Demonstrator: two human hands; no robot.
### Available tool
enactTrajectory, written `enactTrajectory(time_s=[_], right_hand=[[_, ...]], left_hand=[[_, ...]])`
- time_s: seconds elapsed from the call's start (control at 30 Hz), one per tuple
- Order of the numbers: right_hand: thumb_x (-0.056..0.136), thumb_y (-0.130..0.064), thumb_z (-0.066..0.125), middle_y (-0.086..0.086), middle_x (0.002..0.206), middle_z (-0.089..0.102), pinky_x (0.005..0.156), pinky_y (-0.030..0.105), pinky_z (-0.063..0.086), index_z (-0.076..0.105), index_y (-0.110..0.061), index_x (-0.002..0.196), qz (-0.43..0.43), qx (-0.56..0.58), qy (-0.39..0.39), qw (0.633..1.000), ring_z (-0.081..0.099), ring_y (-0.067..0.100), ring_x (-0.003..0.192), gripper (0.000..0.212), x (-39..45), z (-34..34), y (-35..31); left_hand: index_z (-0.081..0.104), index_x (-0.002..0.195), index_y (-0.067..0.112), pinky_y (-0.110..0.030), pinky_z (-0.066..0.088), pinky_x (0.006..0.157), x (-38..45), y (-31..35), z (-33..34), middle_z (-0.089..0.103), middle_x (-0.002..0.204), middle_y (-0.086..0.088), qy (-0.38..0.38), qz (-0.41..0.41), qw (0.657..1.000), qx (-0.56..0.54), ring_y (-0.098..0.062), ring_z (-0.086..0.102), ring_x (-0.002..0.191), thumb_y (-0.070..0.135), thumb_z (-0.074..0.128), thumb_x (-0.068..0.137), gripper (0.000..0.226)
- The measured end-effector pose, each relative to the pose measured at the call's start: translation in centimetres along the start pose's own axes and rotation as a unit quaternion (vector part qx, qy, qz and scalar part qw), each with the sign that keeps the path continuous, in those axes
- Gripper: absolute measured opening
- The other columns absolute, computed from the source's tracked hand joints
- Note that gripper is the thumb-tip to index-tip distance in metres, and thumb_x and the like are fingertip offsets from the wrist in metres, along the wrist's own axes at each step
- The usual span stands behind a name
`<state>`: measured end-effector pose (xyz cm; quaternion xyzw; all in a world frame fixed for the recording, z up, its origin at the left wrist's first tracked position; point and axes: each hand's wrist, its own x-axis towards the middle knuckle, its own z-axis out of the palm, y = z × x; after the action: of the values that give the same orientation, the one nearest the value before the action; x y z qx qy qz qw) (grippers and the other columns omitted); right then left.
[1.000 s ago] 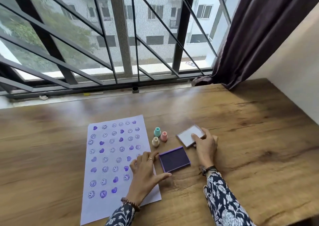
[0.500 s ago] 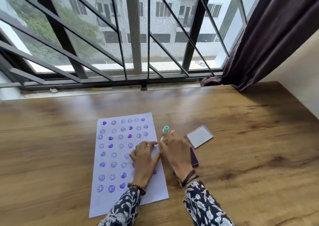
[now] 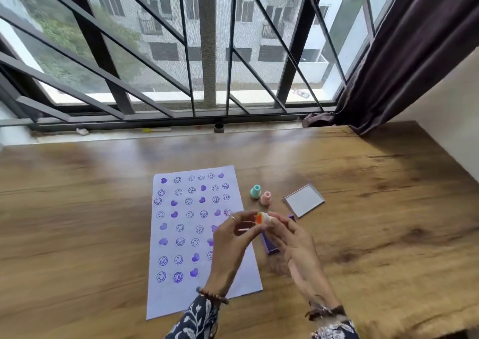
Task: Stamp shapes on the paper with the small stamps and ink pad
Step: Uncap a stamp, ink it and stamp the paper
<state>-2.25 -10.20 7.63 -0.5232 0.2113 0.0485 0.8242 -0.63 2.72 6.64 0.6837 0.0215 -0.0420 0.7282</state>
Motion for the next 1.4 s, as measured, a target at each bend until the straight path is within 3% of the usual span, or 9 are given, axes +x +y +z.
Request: enactTrajectory(time_s=[0.17, 0.3, 0.47, 0.6, 0.8, 0.9, 1.07, 1.3, 1.4], right_hand=[[0.075, -0.014, 0.061, 0.002, 0.073, 0.076, 0.059, 0.014, 0.055, 0.076, -0.009, 0.077, 0.025, 0.093, 0.003, 0.995, 0.069, 0.006, 0.066, 0.016, -1.2, 0.5, 0.1], [0.071, -0.018, 0.062, 0.003, 0.064, 0.072, 0.055, 0.014, 0.055, 0.070, -0.002, 0.084, 0.046, 0.116, 0.027, 0.992, 0.066, 0.006, 0.056, 0.022, -1.5, 1.1, 0.1], [0.066, -0.030, 0.061, 0.002, 0.053, 0.070, 0.044, 0.015, 0.054, 0.073, -0.009, 0.056, 0.065, 0.140, 0.082, 0.985, 0.064, 0.006, 0.046, 0.027, -1.5, 1.3, 0.1], [0.063, -0.024, 0.067, 0.005, 0.055, 0.070, 0.043, 0.017, 0.054, 0.071, -0.006, 0.065, 0.077, 0.168, 0.100, 0.978, 0.065, 0.008, 0.046, 0.018, -1.3, 0.3, 0.0], [0.088, -0.010, 0.053, 0.003, 0.062, 0.073, 0.046, 0.015, 0.054, 0.065, -0.006, 0.082, 0.093, 0.177, 0.104, 0.974, 0.067, 0.006, 0.052, 0.014, -1.2, -1.8, -0.1], [0.087, -0.005, 0.054, 0.003, 0.069, 0.075, 0.052, 0.015, 0.056, 0.066, -0.003, 0.085, 0.079, 0.174, 0.107, 0.976, 0.069, 0.005, 0.060, 0.013, -1.1, -2.5, 0.2], [0.086, -0.001, 0.055, 0.006, 0.076, 0.076, 0.056, 0.016, 0.057, 0.066, -0.002, 0.089, 0.067, 0.151, 0.116, 0.979, 0.071, 0.009, 0.067, 0.012, -0.8, -3.7, 0.9], [0.081, 0.006, 0.057, 0.007, 0.078, 0.076, 0.058, 0.016, 0.057, 0.066, -0.003, 0.092, 0.061, 0.105, 0.100, 0.988, 0.070, 0.011, 0.066, 0.016, -0.7, -4.5, 1.0], [0.081, 0.003, 0.062, 0.007, 0.079, 0.074, 0.058, 0.016, 0.055, 0.068, -0.005, 0.093, 0.039, -0.011, 0.130, 0.991, 0.069, 0.009, 0.065, 0.016, -0.5, -4.0, 0.8]], left_hand=[[0.072, 0.083, 0.021, -0.016, 0.053, 0.067, -0.6, 1.1, 0.1, 0.074, 0.082, 0.002, -0.008, 0.067, 0.998, 0.016, -0.011, 0.069, 0.074, 0.007, 0.077, 0.068, 0.021], [0.071, 0.080, 0.025, -0.012, 0.051, 0.068, -0.4, 1.2, -0.2, 0.072, 0.080, 0.011, -0.020, 0.092, 0.995, 0.019, -0.006, 0.067, 0.072, 0.006, 0.078, 0.067, 0.024], [0.071, 0.085, 0.020, -0.019, 0.055, 0.074, 0.2, 0.8, -0.6, 0.070, 0.083, 0.004, -0.051, 0.111, 0.992, 0.023, -0.013, 0.068, 0.076, 0.009, 0.078, 0.065, 0.024], [0.070, 0.083, 0.026, -0.013, 0.048, 0.071, 1.3, -0.2, -0.9, 0.072, 0.087, 0.002, -0.014, 0.092, 0.992, 0.080, -0.006, 0.064, 0.078, 0.011, 0.077, 0.070, 0.021], [0.069, 0.093, 0.019, -0.036, 0.035, 0.078, 3.7, -3.2, 0.0, 0.069, 0.091, -0.004, -0.001, 0.148, 0.909, 0.389, -0.026, 0.054, 0.093, 0.020, 0.071, 0.077, 0.017], [0.066, 0.098, 0.021, -0.031, 0.020, 0.074, 4.3, -4.1, 0.6, 0.067, 0.097, -0.002, -0.009, 0.159, 0.888, 0.432, -0.026, 0.051, 0.099, 0.022, 0.066, 0.080, 0.018], [0.064, 0.097, 0.022, -0.034, 0.018, 0.079, 5.1, -5.3, 0.9, 0.064, 0.100, 0.000, 0.022, 0.128, 0.872, 0.471, -0.023, 0.050, 0.102, 0.029, 0.062, 0.083, 0.016], [0.055, 0.116, 0.029, -0.033, 0.018, 0.081, 4.1, -5.0, -0.3, 0.060, 0.109, 0.003, 0.003, 0.138, 0.881, 0.452, -0.020, 0.049, 0.107, 0.050, 0.065, 0.075, 0.048], [0.053, 0.120, 0.031, -0.035, 0.020, 0.086, 2.3, -5.6, -0.9, 0.057, 0.115, 0.000, -0.045, 0.169, 0.867, 0.467, -0.022, 0.048, 0.110, 0.064, 0.063, 0.065, 0.065]])
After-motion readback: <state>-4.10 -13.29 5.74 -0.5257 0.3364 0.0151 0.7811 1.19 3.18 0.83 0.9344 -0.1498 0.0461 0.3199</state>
